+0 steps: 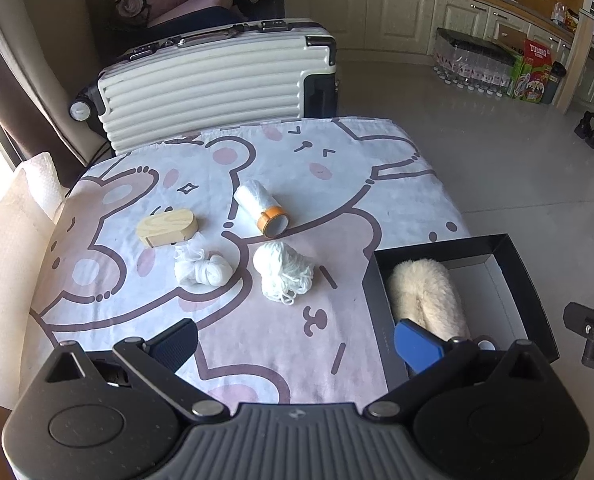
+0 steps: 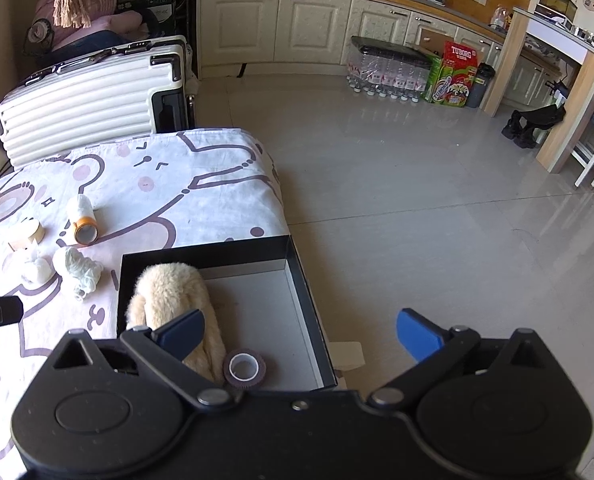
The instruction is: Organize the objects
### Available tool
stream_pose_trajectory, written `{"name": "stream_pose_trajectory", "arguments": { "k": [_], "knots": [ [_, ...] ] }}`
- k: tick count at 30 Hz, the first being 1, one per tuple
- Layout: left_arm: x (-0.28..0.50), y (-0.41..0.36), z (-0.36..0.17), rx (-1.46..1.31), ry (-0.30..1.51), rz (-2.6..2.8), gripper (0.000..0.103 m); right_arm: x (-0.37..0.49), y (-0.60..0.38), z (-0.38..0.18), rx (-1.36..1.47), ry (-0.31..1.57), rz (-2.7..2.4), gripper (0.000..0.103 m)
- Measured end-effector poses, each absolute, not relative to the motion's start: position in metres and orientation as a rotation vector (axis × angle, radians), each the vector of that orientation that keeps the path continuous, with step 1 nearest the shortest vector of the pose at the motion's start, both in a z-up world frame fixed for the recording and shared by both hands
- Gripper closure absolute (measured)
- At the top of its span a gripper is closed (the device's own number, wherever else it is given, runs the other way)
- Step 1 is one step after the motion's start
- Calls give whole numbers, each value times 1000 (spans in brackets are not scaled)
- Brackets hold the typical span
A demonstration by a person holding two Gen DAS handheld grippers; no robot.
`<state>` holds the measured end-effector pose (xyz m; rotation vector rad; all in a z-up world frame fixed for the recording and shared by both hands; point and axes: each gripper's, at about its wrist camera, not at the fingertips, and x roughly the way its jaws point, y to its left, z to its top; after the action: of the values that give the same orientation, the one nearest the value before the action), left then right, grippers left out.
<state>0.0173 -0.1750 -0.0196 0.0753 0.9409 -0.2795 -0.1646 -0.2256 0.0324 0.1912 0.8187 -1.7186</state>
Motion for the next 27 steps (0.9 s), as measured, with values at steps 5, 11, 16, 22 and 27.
{"name": "stream_pose_trajectory", "arguments": {
  "k": [5,11,16,22,27],
  "knots": [
    [18,-176,-20,72,935,-286,0,-166,-227,32,203,817,-1722,0],
    [19,-176,-19,80,925,-291,0,-165,-229,30,209,804,-1727,0],
    [21,-169,-20,73,924,-274,0,-159,-231,28,209,799,-1719,0],
    [25,-152,-22,64,923,-244,0,-145,-237,24,212,790,-1710,0],
    [29,-128,-21,47,918,-207,0,-125,-241,17,206,798,-1682,0]
  ]
}}
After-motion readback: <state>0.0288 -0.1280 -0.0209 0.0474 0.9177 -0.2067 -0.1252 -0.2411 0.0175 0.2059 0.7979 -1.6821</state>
